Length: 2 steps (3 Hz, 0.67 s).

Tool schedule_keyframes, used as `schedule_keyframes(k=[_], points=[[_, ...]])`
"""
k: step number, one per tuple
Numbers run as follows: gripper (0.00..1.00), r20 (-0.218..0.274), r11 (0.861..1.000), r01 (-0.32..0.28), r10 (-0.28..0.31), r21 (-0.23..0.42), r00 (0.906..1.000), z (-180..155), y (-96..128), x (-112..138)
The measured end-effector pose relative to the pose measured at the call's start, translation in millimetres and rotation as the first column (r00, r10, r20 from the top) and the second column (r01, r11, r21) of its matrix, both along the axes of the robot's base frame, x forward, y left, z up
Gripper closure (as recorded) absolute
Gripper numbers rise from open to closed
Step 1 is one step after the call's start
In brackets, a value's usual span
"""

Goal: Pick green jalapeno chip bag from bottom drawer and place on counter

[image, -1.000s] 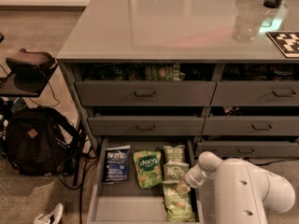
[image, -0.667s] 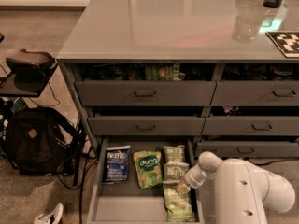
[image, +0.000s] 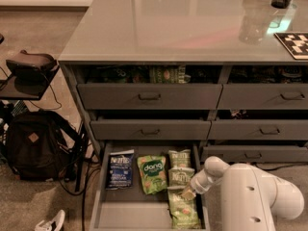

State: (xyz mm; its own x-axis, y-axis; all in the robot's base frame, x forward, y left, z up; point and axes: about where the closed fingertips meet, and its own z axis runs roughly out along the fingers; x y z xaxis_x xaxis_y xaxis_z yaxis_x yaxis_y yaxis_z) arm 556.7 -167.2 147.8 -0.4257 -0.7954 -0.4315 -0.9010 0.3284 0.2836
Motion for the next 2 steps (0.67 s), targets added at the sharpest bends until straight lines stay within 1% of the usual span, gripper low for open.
schedule_keyframes(k=[1,2], points=[[0.58,0.0,1.0,0.0,0.0,0.0,1.0,0.0,0.0,0.0],[0.34,0.04,1.0,0.002,-0.002,-0.012,0.9992,7.9,4.5,-4.4]])
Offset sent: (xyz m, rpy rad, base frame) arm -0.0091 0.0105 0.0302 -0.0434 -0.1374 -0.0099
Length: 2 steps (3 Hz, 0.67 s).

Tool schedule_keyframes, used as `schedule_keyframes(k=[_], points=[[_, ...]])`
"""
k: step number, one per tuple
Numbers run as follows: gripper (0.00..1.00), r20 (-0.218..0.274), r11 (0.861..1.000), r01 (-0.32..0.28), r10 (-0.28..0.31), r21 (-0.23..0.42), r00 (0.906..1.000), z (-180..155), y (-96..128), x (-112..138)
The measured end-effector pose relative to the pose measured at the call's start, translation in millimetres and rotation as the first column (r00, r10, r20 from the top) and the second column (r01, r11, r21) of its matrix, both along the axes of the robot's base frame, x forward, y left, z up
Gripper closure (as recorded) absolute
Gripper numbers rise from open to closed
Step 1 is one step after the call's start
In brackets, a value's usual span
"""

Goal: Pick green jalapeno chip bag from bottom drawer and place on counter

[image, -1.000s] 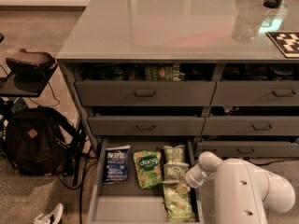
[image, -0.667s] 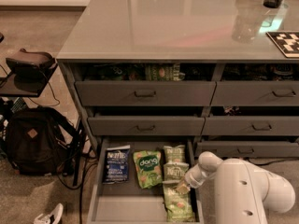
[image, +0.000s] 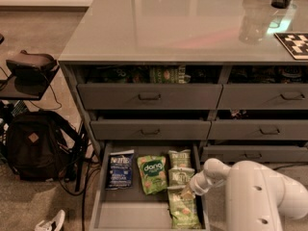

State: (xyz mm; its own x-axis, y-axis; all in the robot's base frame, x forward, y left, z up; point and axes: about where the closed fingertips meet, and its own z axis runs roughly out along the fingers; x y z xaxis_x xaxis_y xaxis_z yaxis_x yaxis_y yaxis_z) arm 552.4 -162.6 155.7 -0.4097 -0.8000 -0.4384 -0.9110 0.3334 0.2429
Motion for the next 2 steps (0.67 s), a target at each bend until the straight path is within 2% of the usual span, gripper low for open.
schedule_keyframes(k=[1,2], points=[[0.11,0.082,0.999,0.0,0.003,-0.036,0.9966,13.8,7.1,-6.0],[0.0,0.138,0.998,0.006,0.003,-0.064,0.9904,17.8,11.8,-11.1]])
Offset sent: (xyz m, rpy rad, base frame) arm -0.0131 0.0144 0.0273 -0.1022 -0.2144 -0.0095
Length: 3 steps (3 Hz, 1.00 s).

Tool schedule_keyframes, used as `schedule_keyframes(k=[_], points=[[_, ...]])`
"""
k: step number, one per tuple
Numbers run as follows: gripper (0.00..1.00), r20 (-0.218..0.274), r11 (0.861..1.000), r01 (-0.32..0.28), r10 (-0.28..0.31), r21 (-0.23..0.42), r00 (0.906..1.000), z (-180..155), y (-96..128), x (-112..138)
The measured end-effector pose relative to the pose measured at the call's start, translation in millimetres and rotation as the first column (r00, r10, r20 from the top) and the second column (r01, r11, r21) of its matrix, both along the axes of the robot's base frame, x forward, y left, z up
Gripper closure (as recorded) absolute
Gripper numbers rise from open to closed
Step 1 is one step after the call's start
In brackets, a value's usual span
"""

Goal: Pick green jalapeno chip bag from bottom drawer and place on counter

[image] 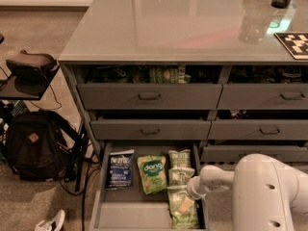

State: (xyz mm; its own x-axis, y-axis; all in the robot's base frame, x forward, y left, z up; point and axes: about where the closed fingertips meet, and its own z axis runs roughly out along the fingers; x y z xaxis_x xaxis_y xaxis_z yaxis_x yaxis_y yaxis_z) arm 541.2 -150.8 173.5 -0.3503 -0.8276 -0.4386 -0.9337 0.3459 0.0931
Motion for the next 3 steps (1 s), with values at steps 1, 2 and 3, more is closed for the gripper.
schedule_keyframes(k=[1,2,3], points=[[0.0,-0.013,0.999,0.036,-0.036,-0.011,0.9993,-18.7,-4.4,-2.3],[0.0,-0.014,0.999,0.04,-0.04,-0.017,0.9991,-23.7,-5.2,-3.2],[0.0,0.002,0.999,0.04,-0.04,-0.016,0.9992,-23.3,-4.9,-5.0]])
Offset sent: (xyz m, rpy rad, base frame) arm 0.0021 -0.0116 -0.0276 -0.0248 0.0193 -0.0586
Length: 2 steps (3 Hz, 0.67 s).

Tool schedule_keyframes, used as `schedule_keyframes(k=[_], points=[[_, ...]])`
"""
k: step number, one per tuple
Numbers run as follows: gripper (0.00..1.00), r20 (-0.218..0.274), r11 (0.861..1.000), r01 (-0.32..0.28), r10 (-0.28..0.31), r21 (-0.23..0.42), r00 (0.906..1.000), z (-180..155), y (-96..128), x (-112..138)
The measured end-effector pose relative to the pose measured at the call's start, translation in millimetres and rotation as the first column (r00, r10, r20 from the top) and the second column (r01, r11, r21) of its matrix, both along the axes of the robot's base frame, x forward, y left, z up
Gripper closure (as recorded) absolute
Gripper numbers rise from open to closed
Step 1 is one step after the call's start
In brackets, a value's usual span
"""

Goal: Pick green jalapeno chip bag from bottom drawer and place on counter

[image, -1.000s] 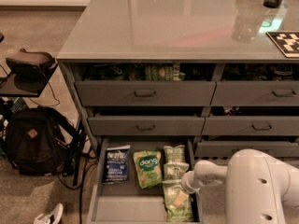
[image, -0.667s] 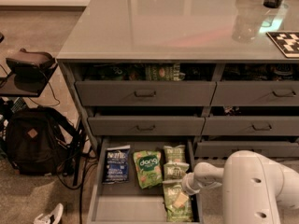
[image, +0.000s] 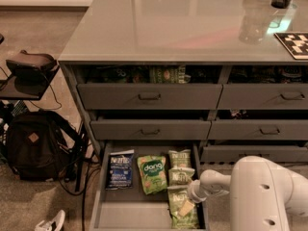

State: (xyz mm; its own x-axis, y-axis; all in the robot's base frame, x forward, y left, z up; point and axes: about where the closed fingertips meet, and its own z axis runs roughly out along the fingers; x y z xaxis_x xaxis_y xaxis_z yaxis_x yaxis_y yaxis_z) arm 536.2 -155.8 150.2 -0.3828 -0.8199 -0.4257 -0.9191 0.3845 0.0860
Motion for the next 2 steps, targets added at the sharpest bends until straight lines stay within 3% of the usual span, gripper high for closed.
schedule_keyframes(k=[2], points=[[0.0,0.031,1.0,-0.006,0.006,-0.001,0.9995,5.8,1.5,-3.6]])
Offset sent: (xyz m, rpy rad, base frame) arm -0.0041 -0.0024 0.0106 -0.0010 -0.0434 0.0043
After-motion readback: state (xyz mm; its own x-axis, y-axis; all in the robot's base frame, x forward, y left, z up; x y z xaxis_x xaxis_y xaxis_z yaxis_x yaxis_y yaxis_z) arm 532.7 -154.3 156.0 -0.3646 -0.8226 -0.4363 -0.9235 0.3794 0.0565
